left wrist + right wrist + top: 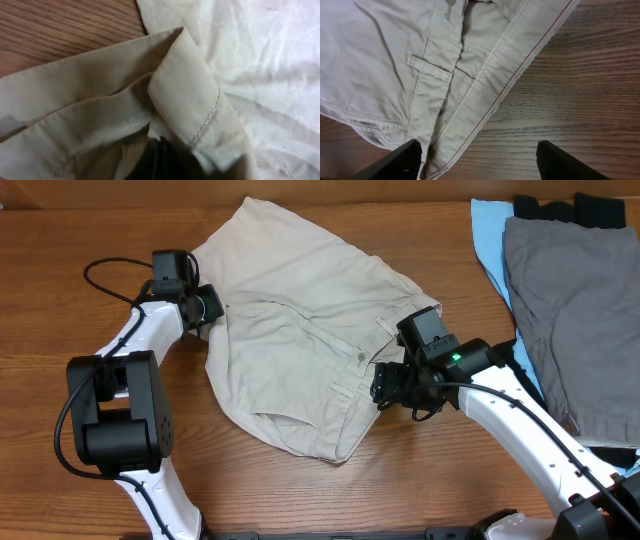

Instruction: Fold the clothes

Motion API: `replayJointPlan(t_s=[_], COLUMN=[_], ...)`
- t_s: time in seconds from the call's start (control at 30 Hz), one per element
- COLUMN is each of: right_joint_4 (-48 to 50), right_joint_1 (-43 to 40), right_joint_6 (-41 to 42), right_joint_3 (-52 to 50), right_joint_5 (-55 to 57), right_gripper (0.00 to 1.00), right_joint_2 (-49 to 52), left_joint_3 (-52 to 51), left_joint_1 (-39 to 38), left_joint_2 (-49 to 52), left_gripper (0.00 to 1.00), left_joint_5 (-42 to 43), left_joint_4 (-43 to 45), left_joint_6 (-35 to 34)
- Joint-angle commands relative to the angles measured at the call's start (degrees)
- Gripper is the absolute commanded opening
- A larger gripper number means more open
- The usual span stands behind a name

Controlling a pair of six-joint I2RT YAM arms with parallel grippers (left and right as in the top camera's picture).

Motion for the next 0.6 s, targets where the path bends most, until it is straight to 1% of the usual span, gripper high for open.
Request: replayJointPlan(t_s=[0.0, 0.07, 0.1, 0.13, 0.17, 0.23, 0.27, 0.3, 0.4, 0.57], right_joint_4=[0.24, 0.22, 0.22, 0.24, 0.24, 0.22, 0.22, 0.26, 0.42, 0.42], right_joint_1=[0.22, 0.22, 0.20, 0.22, 0.20, 0.20, 0.20, 0.22, 0.20, 0.20], right_joint_6=[-0.24, -0.24, -0.24, -0.24, -0.24, -0.26, -0.26, -0.26, -0.26, -0.26], right_joint_3=[-0.20, -0.20, -0.20, -0.20, -0.20, -0.20, -0.20, -0.20, -0.20, -0.20], right_joint_5=[0.31, 0.31, 0.33, 0.33, 0.33, 0.33, 0.33, 0.33, 0.35, 0.33], right_gripper=[0.77, 0.77, 0.77, 0.77, 0.77, 0.77, 0.77, 0.77, 0.77, 0.77], right_joint_2=[-0.02, -0.02, -0.02, -0.02, -0.02, -0.02, -0.02, -0.02, -0.02, -0.02], left_joint_3=[1.18, 1.20, 1.20, 1.20, 1.20, 1.20, 1.20, 1.18, 1.11, 1.11], left_joint_1=[-0.42, -0.28, -0.20, -0.07, 0.11, 0.48, 0.68, 0.85, 1.05, 0.66], left_joint_2=[1.25, 1.22, 1.22, 1.22, 1.22, 1.22, 1.22, 1.25, 1.40, 3.78], left_gripper=[0.04, 0.04, 0.07, 0.15, 0.28, 0.45, 0.51, 0.54, 0.54, 0.43], left_joint_5=[-0.59, -0.59, -0.59, -0.59, -0.59, -0.57, -0.57, -0.57, -0.57, 0.31], left_joint_4=[-0.72, -1.68, -2.16, -2.82, -3.58, -4.81, -5.33, -5.90, -6.67, -6.23], left_joint_6=[0.22, 0.22, 0.22, 0.20, 0.20, 0.17, 0.17, 0.17, 0.17, 0.13])
